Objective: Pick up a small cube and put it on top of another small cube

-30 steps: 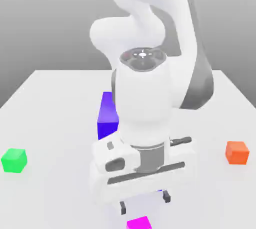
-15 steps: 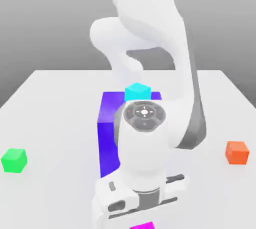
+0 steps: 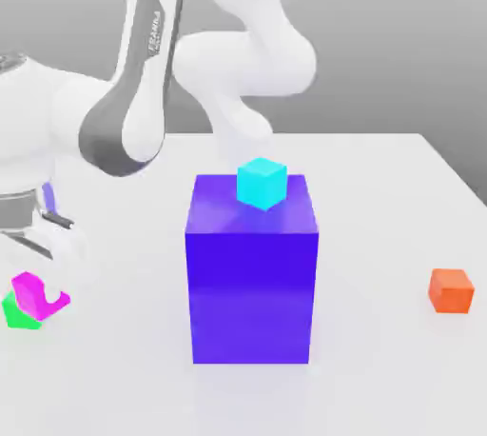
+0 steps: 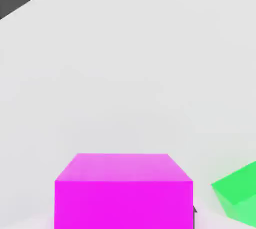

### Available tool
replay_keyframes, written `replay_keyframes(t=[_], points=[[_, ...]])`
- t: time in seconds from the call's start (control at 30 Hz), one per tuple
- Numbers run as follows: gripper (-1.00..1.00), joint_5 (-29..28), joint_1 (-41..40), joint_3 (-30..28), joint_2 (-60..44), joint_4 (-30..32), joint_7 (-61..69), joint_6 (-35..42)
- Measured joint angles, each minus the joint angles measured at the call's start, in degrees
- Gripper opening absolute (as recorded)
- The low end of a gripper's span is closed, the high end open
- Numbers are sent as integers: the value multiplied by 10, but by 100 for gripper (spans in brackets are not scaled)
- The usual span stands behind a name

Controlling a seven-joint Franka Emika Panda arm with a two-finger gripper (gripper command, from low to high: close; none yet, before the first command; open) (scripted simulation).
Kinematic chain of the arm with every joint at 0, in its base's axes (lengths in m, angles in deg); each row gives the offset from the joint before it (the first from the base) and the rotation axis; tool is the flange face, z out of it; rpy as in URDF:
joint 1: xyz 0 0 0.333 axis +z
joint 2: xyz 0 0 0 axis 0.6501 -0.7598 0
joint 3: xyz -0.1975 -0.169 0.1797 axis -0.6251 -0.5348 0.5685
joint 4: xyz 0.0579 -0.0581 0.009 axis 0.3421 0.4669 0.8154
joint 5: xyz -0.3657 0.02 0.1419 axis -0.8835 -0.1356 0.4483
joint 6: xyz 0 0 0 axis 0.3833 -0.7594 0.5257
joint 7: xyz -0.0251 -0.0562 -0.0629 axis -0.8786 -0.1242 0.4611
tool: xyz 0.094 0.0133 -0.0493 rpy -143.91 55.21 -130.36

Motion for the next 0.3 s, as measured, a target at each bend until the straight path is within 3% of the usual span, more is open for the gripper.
replay_keyframes(t=[0.2, 0.23, 0.3], points=[[-100, 127, -56, 51, -85, -3, 79, -64], [100, 141, -65, 62, -95, -4, 89, -71], [100, 141, -65, 62, -95, -4, 89, -71]])
